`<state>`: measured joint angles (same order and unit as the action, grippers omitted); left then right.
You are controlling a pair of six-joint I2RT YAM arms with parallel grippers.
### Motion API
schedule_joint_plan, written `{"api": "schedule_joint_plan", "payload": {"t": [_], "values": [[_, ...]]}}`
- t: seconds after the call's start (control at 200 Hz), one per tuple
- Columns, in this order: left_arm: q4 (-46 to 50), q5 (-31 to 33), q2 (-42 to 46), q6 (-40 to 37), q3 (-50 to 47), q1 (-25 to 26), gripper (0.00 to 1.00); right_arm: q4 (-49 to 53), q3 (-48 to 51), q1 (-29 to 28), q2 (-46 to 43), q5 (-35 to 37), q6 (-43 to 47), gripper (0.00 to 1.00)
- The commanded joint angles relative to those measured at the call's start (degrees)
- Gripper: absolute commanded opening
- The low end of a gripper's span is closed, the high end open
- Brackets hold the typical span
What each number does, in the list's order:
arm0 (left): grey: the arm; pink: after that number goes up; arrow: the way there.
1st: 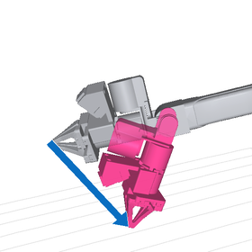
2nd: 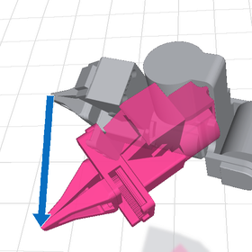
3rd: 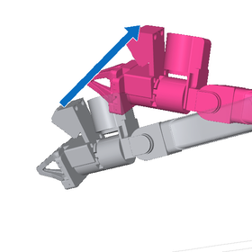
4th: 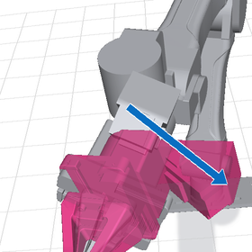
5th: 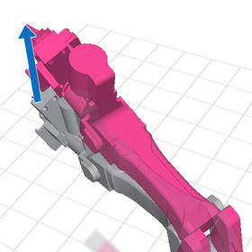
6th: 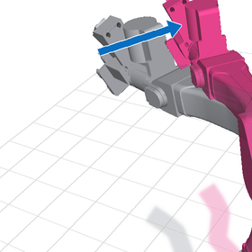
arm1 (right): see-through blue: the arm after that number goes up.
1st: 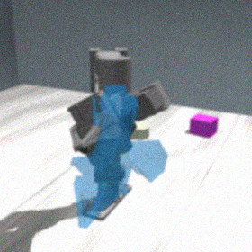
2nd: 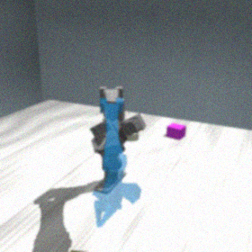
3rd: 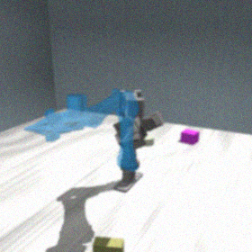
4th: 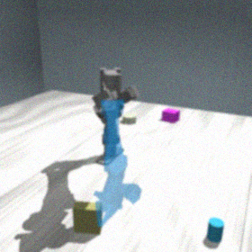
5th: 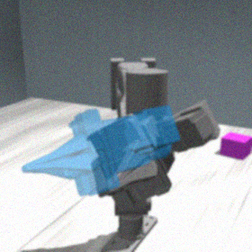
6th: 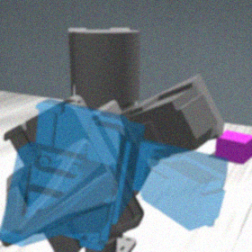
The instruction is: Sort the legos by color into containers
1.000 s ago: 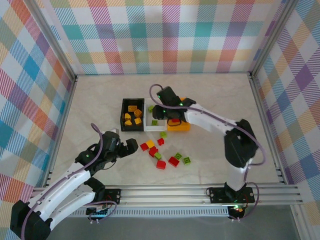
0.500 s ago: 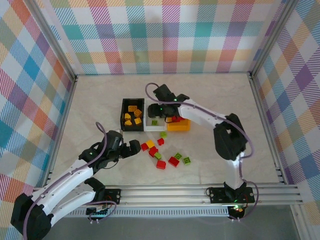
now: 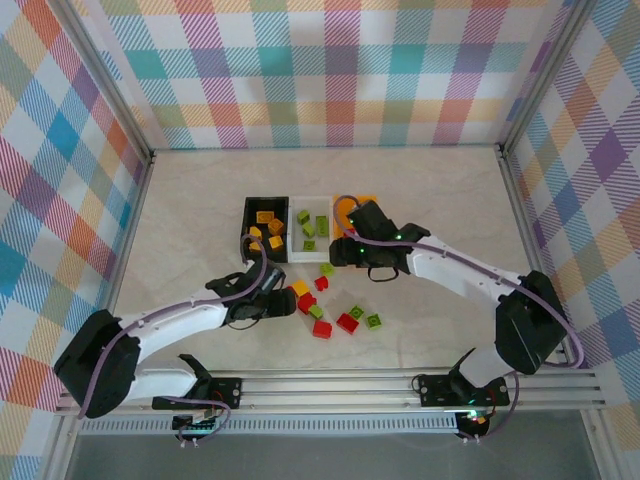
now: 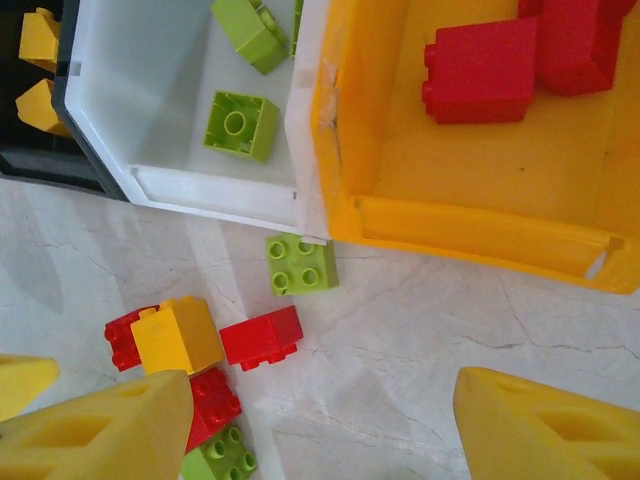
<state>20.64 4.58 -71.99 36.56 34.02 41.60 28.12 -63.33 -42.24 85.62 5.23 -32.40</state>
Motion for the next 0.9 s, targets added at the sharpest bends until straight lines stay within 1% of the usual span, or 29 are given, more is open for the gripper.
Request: {"api": "schedule_joint_plan", "payload": {"t": [0.0,0.075,0.17,0.26,0.405,0.465,0.655,0.74,0.795,0.84,0.895], "values": [[-1.56,4.44,-1.48,-1.26,2.51,-0.1,0.69,-1.13,0.75,-0.12,-2.89,0.96,-0.91,0.7],[-2.25,6.03,-2.06,-1.38,2.4,-0.76,0.66,-0.65,0.6,-0.1,-3.35,0.92,-0.47,0.7],[-4.25,4.69,-3.16,-1.51,2.05,-2.18,0.65,-0.22,0.82,-0.11,-3.86,1.75,0.03,0.71],[-4.22,4.72,-5.12,-2.05,2.75,-2.33,0.64,-0.17,1.28,-0.08,-4.15,2.08,0.06,0.71],[-4.02,6.89,-7.11,-1.56,2.68,-2.66,0.56,-0.87,2.23,-0.12,-4.75,1.91,-0.46,0.71],[-2.2,8.08,-6.01,-1.07,2.01,-2.67,0.52,-1.22,2.66,-0.12,-5.18,1.97,-0.56,0.71],[6.48,12.18,2.87,-0.23,-0.63,-3.99,0.51,-2.54,3.74,-0.03,-6.17,2.01,-0.6,0.71],[8.94,11.01,6.74,-0.66,-1.3,-5.83,0.52,-2.72,3.83,0.01,-6.18,1.89,-0.35,0.71],[9.33,10.08,8.53,-1.12,-1.0,-5.99,0.54,-2.94,3.91,-0.03,-6.23,1.88,-0.29,0.71],[8.14,8.4,9.34,-1.52,-0.6,-5.93,0.59,-3.17,4.17,-0.02,-6.35,1.82,-0.29,0.71],[5.34,5.87,9.57,-1.71,-0.22,-5.76,0.69,-3.33,4.27,0.01,-6.35,1.8,-0.29,0.71]]}}
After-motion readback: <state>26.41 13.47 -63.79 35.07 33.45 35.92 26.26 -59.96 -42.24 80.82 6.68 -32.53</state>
